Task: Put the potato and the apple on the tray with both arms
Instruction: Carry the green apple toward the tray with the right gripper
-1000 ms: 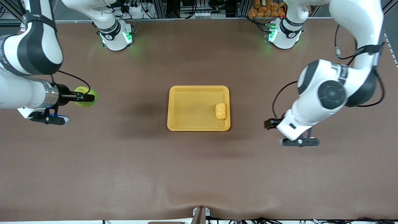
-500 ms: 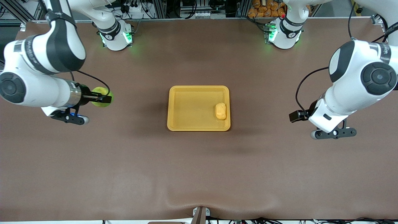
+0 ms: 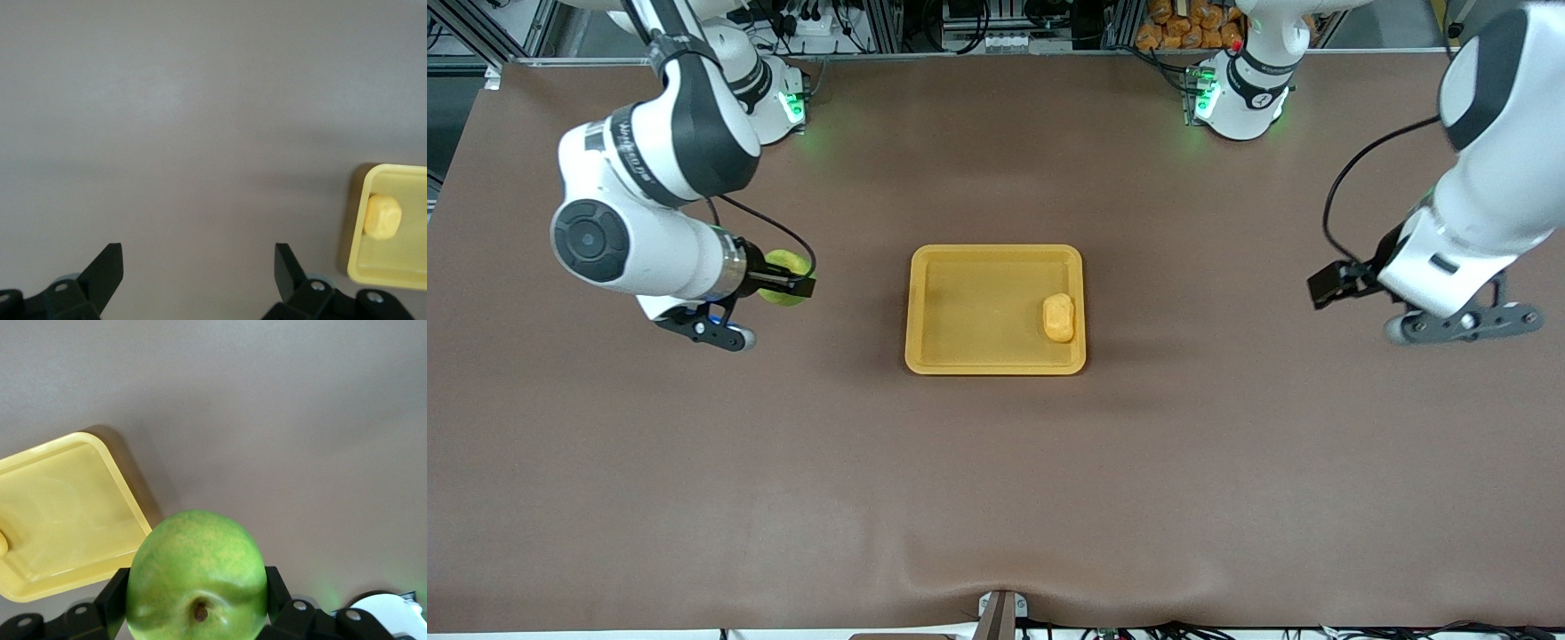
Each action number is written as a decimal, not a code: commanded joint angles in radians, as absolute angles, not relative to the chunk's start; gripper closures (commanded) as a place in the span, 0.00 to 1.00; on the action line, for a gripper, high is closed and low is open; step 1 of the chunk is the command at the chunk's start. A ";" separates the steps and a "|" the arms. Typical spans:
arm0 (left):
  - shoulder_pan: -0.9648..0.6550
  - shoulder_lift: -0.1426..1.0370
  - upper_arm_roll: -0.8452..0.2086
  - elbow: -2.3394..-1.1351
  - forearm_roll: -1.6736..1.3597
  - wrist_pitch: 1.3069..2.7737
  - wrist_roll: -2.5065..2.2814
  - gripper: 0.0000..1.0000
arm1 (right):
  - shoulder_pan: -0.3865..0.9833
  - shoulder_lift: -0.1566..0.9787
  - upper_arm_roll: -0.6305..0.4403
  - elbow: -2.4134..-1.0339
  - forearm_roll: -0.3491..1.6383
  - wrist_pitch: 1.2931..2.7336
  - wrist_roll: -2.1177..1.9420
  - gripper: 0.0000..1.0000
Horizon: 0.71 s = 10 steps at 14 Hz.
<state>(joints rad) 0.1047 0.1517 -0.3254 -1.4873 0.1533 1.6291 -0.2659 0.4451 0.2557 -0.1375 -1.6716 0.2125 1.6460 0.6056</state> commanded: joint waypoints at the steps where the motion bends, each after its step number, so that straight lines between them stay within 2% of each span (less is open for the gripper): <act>1: 0.124 0.098 -0.327 -1.500 0.146 1.580 -0.224 0.00 | 0.514 0.229 -0.147 -1.735 0.230 1.715 0.696 1.00; 3: 0.127 0.060 -0.310 -1.508 0.143 1.556 -0.178 0.00 | 0.566 0.229 -0.147 -1.793 0.230 1.808 0.758 1.00; 4: 0.112 0.043 -0.269 -1.511 0.141 1.549 -0.137 0.00 | 0.587 0.230 -0.147 -1.811 0.230 1.843 0.774 1.00; 7: 0.052 0.003 -0.160 -1.516 0.072 1.494 -0.089 0.00 | 0.646 0.267 -0.147 -1.816 0.232 1.902 0.857 1.00; 10: 0.006 -0.046 -0.120 -1.563 0.063 1.490 -0.089 0.00 | 0.699 0.314 -0.147 -1.816 0.230 1.971 0.928 1.00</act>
